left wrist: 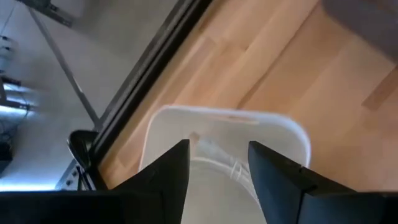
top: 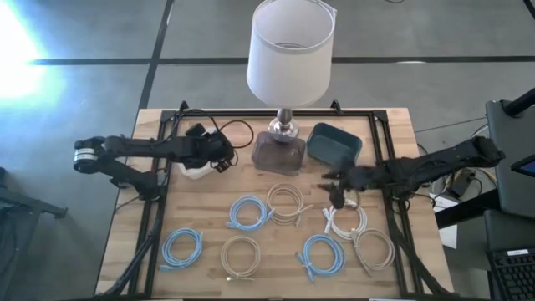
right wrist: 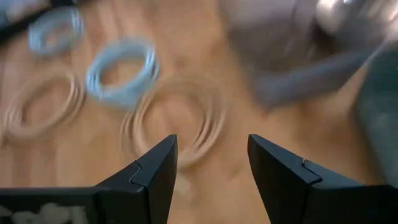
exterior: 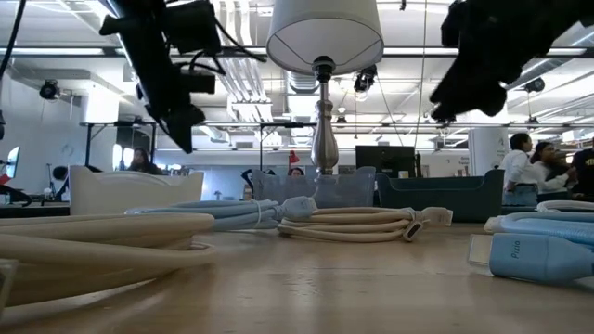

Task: Sort HDMI cables
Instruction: Put the white HDMI cable into the white bin

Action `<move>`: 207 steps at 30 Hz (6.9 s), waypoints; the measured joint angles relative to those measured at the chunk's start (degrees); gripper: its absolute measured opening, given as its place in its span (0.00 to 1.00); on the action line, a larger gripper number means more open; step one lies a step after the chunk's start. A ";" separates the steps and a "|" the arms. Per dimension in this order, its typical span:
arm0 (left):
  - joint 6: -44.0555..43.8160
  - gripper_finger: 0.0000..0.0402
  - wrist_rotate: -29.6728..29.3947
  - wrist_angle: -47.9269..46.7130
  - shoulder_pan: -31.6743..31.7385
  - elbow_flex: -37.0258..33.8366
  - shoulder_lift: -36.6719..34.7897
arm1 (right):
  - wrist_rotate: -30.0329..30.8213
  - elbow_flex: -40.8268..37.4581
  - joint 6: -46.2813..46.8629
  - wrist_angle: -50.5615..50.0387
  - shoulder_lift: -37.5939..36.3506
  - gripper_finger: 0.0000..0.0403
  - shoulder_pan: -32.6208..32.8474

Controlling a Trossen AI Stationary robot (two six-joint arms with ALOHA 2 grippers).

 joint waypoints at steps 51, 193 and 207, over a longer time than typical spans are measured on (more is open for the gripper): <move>-0.37 0.42 1.53 5.66 0.00 -2.65 0.00 | -19.78 21.58 29.76 -33.22 41.35 0.48 15.37; -1.34 0.06 25.93 -8.53 0.46 2.27 -30.53 | 23.60 39.75 -18.61 -13.85 41.61 0.38 13.34; 0.24 0.06 27.58 -13.51 0.50 -4.96 -34.05 | 23.55 39.71 -19.48 -13.79 41.61 0.37 13.21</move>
